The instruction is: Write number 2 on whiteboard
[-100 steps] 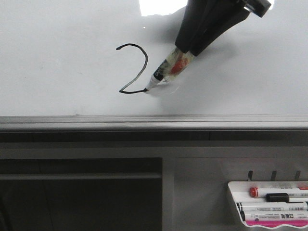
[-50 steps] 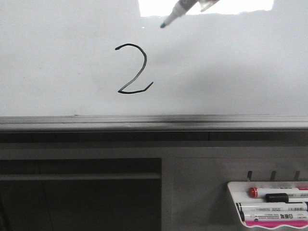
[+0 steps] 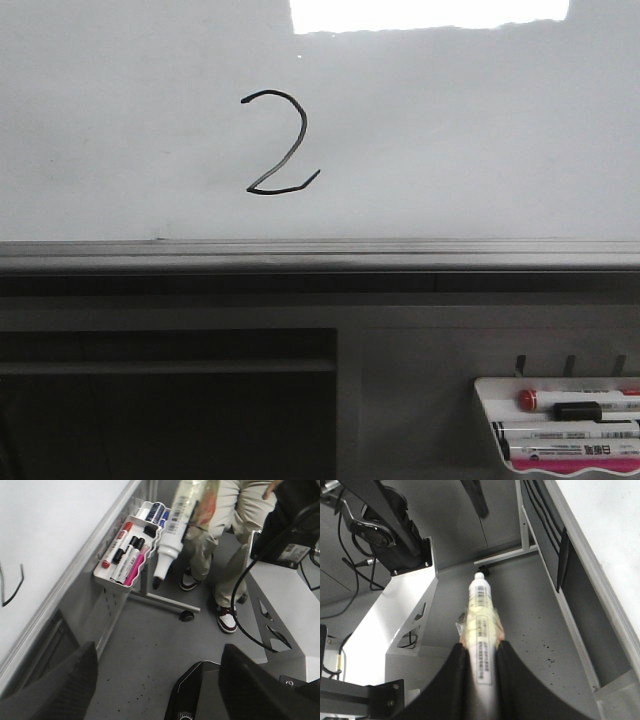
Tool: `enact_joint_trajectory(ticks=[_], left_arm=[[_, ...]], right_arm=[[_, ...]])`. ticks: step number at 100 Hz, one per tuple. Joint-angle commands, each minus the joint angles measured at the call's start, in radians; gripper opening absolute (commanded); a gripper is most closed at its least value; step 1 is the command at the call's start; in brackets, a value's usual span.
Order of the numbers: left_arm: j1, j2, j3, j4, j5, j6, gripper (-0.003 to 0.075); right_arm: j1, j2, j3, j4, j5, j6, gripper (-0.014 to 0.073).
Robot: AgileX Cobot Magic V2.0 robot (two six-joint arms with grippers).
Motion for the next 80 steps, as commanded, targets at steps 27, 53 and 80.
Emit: enact_joint_trajectory(ticks=[27,53,80], left_arm=[[-0.259,0.156,-0.122,0.001,-0.206,0.023,0.0460],[-0.272,0.240,-0.192,0.003,-0.214,0.023,0.0459],[-0.272,0.240,-0.197,-0.001,-0.208,0.023,0.0345]], right_arm=[[-0.002,-0.013,-0.022,0.072,0.013,-0.252,-0.0048],[-0.002,-0.013,-0.022,0.066,0.012,-0.302,-0.0048],[-0.002,-0.013,-0.022,0.050,0.012,-0.302,-0.0048]])
